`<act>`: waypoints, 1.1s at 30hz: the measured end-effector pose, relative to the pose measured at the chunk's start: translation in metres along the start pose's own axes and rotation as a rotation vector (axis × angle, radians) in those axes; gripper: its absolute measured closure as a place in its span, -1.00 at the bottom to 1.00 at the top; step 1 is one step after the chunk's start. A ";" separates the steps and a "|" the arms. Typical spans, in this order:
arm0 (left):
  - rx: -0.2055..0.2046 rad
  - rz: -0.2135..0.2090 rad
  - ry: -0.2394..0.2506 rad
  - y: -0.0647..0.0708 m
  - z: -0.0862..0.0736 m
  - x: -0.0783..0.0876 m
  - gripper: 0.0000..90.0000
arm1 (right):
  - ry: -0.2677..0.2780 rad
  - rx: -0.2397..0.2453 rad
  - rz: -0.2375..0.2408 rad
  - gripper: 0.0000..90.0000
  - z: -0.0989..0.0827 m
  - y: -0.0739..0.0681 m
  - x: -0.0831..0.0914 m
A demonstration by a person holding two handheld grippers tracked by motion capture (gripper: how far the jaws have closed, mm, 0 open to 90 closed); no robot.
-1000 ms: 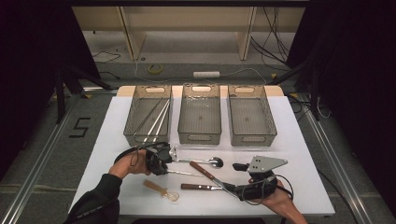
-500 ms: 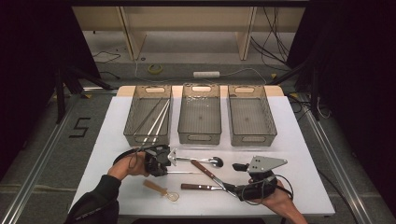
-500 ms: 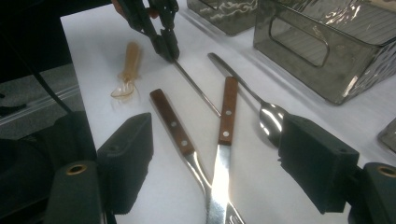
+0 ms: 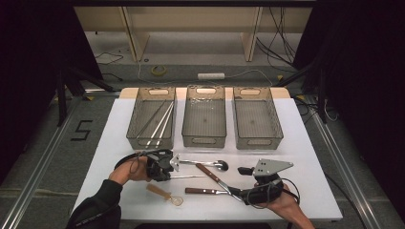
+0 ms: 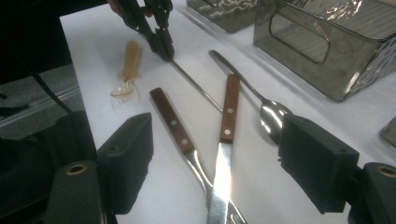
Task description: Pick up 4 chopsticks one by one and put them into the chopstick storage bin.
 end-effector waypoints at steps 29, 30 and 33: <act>0.061 0.056 0.115 0.005 0.000 0.043 0.89 | -0.003 0.004 0.002 -0.39 0.000 -0.001 -0.001; 0.079 0.063 0.136 0.004 0.002 0.045 0.89 | -0.001 0.005 0.002 -0.39 0.000 -0.001 -0.001; 0.101 0.069 0.164 0.003 0.004 0.050 0.89 | 0.001 0.006 0.003 -0.39 0.000 -0.001 0.000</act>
Point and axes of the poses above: each handheld gripper's, and its own axes: x roughly backward along the jaws, z roughly out of its top, y roughly to its right, the point moved 6 cm from there along -x, roughly forward along the jaws, and after that the axes turned 13 degrees about -z, right-handed, at the moved point
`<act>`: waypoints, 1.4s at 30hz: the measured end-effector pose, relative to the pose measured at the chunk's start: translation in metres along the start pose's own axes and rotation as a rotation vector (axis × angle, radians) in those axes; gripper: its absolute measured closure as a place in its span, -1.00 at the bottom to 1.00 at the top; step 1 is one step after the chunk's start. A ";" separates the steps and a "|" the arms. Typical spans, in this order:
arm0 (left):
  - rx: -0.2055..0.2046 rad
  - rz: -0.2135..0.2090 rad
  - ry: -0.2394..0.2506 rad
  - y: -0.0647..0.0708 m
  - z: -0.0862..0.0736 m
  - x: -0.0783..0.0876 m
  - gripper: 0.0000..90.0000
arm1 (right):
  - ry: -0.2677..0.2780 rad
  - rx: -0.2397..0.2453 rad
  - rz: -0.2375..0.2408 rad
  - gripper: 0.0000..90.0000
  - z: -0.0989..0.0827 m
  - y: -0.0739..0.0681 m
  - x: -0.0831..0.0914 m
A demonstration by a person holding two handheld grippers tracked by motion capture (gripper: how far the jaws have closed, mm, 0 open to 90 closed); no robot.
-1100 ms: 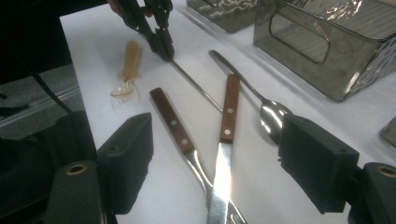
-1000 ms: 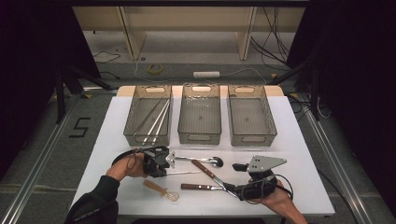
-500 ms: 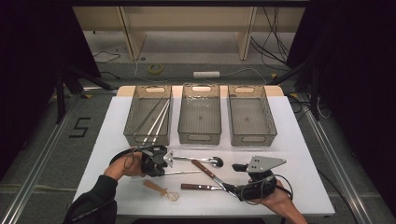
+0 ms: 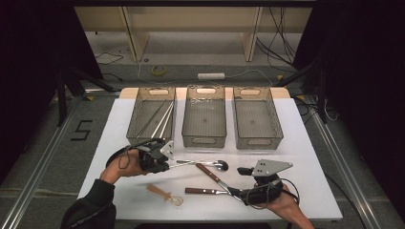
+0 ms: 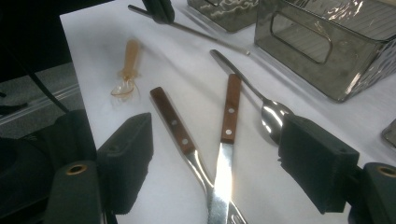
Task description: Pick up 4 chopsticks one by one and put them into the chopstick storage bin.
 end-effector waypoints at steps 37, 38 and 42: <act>0.377 0.204 0.415 -0.060 0.007 0.065 0.89 | 0.011 -0.016 -0.006 -0.39 0.000 0.002 0.001; 0.383 0.206 0.426 -0.063 0.007 0.067 0.89 | 0.010 -0.016 -0.005 -0.39 0.000 0.002 0.001; 0.397 0.227 0.439 -0.071 0.008 0.073 0.89 | 0.011 -0.016 -0.004 -0.39 0.000 0.002 0.001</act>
Point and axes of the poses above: each handheld gripper's, and its own axes: x roughly backward along the jaws, z roughly out of its top, y roughly to its right, the point moved 6 cm from there along -x, roughly forward along the jaws, and after that the axes turned 13 degrees about -z, right-handed, at the moved point
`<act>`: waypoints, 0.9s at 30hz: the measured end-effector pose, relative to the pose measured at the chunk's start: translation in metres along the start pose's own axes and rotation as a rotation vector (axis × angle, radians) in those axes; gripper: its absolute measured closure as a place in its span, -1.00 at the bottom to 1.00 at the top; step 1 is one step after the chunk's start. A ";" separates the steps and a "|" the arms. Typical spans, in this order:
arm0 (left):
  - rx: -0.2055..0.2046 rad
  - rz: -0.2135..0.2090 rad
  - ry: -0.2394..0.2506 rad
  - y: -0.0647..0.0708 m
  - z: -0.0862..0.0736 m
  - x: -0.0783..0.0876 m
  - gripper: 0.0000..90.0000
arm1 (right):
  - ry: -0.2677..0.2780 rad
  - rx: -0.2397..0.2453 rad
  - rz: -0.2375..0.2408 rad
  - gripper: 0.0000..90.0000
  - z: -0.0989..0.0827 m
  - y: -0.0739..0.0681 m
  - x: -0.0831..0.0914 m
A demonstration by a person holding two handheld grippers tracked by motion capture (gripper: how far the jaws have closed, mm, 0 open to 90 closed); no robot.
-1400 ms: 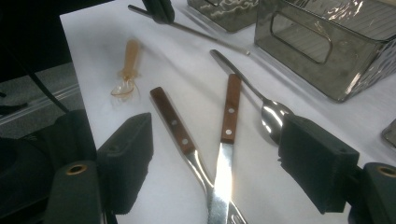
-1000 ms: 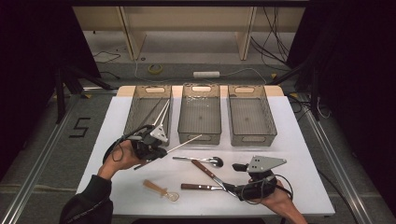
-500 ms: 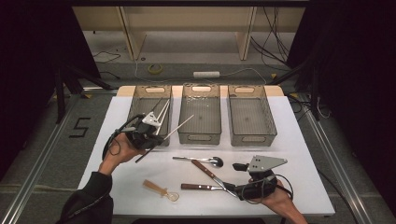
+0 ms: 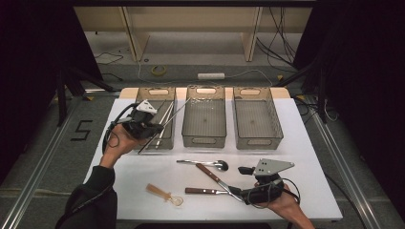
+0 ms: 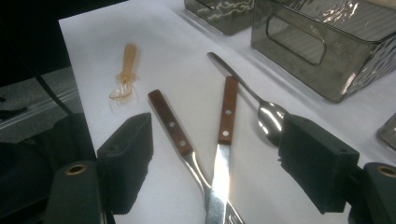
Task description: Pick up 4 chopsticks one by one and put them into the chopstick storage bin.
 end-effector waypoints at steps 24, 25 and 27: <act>0.085 0.181 0.135 -0.057 0.030 0.012 0.89 | -0.003 -0.002 0.003 -0.39 0.000 0.000 0.000; 0.091 0.189 0.143 -0.060 0.030 0.011 0.89 | -0.003 -0.003 0.003 -0.39 0.000 0.000 0.000; 0.099 0.212 0.152 -0.065 0.028 0.010 0.89 | -0.003 -0.001 0.004 -0.39 -0.001 0.000 0.000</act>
Point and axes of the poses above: each handheld gripper's, and its own axes: x roughly backward along the jaws, z roughly out of its top, y roughly to its right, the point moved 6 cm from there along -x, roughly forward along the jaws, and after that the axes turned 13 degrees about -z, right-handed, at the moved point
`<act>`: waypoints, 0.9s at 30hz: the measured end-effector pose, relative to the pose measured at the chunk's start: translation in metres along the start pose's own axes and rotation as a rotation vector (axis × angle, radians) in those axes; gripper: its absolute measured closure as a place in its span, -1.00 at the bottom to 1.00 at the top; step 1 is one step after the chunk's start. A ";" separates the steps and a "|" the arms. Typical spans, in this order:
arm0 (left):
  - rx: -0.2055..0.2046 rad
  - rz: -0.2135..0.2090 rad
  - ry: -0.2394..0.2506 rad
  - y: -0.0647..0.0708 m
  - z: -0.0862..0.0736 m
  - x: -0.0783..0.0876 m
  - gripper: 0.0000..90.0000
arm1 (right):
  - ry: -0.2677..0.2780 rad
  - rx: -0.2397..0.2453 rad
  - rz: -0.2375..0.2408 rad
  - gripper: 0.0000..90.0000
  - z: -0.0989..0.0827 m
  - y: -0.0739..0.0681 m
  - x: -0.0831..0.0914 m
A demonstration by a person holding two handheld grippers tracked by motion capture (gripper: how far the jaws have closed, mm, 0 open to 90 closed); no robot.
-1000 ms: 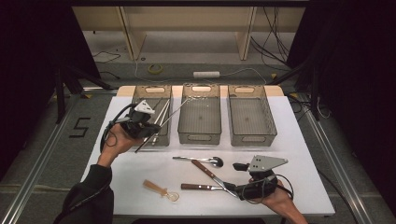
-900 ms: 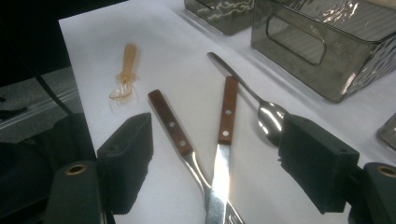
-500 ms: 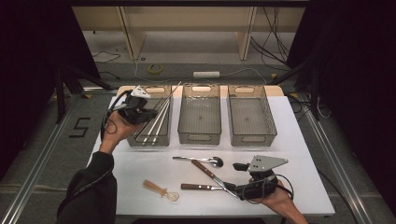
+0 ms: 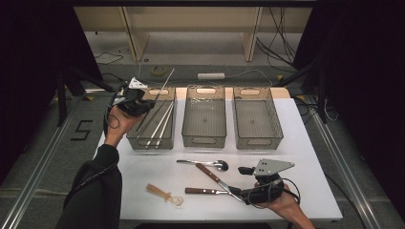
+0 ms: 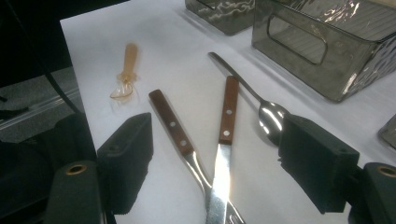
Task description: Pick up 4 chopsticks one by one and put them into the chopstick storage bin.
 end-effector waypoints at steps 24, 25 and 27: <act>0.101 0.037 0.014 -0.024 -0.043 -0.025 0.88 | -0.002 0.000 0.005 -0.39 0.000 0.000 -0.001; 0.107 0.036 0.012 -0.025 -0.045 -0.026 0.88 | -0.001 0.000 0.004 -0.39 0.000 0.000 -0.001; 0.111 0.033 0.003 -0.025 -0.049 -0.028 0.88 | -0.002 0.000 0.004 -0.39 -0.001 0.000 -0.001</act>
Point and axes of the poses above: each handheld gripper's, and its own axes: x roughly backward along the jaws, z roughly out of its top, y roughly to its right, the point moved 6 cm from there along -x, roughly forward along the jaws, and after that the axes turned 13 degrees about -z, right-handed, at the moved point
